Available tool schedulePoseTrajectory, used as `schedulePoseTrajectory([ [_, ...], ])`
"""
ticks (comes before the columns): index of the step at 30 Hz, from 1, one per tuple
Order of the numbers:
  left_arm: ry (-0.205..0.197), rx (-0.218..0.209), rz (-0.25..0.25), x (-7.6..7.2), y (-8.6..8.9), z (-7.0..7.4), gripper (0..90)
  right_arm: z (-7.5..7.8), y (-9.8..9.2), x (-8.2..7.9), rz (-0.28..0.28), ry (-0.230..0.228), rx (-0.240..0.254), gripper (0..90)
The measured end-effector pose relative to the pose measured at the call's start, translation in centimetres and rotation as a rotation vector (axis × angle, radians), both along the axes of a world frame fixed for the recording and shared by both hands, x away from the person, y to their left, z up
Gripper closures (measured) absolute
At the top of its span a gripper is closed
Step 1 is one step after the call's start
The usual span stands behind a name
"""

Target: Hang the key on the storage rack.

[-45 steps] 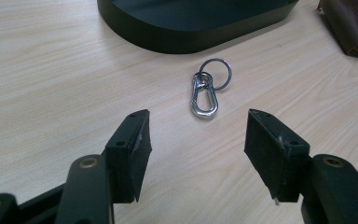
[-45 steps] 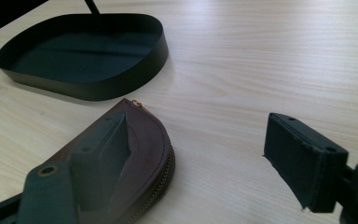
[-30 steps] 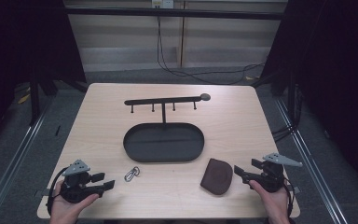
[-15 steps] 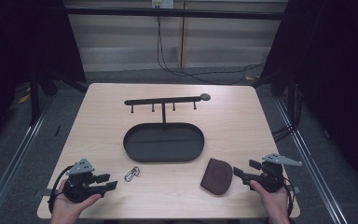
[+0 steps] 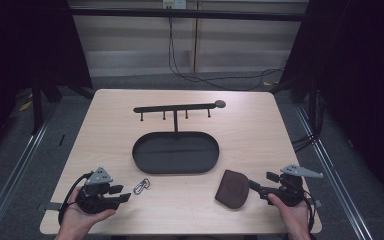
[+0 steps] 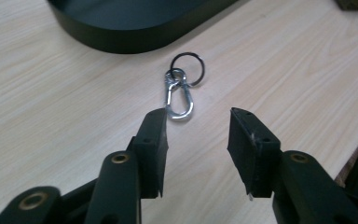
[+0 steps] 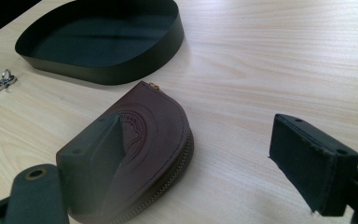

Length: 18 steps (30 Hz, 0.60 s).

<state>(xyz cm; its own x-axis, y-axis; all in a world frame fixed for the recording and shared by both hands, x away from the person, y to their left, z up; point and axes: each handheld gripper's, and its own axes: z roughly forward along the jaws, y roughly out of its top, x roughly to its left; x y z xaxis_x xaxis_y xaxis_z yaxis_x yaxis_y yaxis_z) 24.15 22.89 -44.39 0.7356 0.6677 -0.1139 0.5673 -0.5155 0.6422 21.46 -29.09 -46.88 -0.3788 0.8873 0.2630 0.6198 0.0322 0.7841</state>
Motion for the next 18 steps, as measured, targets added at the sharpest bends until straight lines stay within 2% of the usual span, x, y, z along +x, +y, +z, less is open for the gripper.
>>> schedulePoseTrajectory([
  [3, 0.005, 0.008, -0.022, 0.1, -0.5, 0.2, 55.0, 0.0, 0.0, 0.0, -0.001, 0.001, 0.0, 17.4],
  [5, 0.018, 0.009, -0.038, 0.5, -1.0, 0.4, 49.5, 0.0, 0.0, 0.1, -0.001, 0.003, 0.005, 17.2],
  [7, 0.019, 0.032, -0.044, 0.8, -1.4, 0.5, 48.4, -0.1, 0.0, 0.1, 0.006, 0.006, 0.001, 16.9],
  [8, 0.032, 0.027, -0.045, 1.0, -1.5, 0.5, 46.9, -0.1, 0.0, 0.1, 0.008, 0.007, 0.0, 16.9],
  [11, 0.036, 0.044, -0.058, 1.3, -1.8, 0.9, 46.9, -0.1, 0.1, 0.1, 0.014, 0.006, 0.004, 19.2],
  [13, 0.04, 0.035, -0.072, 1.4, -2.0, 1.0, 48.9, 0.0, 0.1, 0.0, 0.015, -0.008, 0.006, 19.5],
  [15, 0.038, 0.075, -0.091, 1.7, -2.5, 1.2, 48.4, 0.0, 0.1, 0.0, 0.015, 0.002, 0.009, 19.0],
  [18, 0.051, 0.08, -0.119, 2.4, -2.9, 1.3, 47.9, -0.1, 0.0, 0.1, 0.017, 0.002, 0.009, 18.6],
])
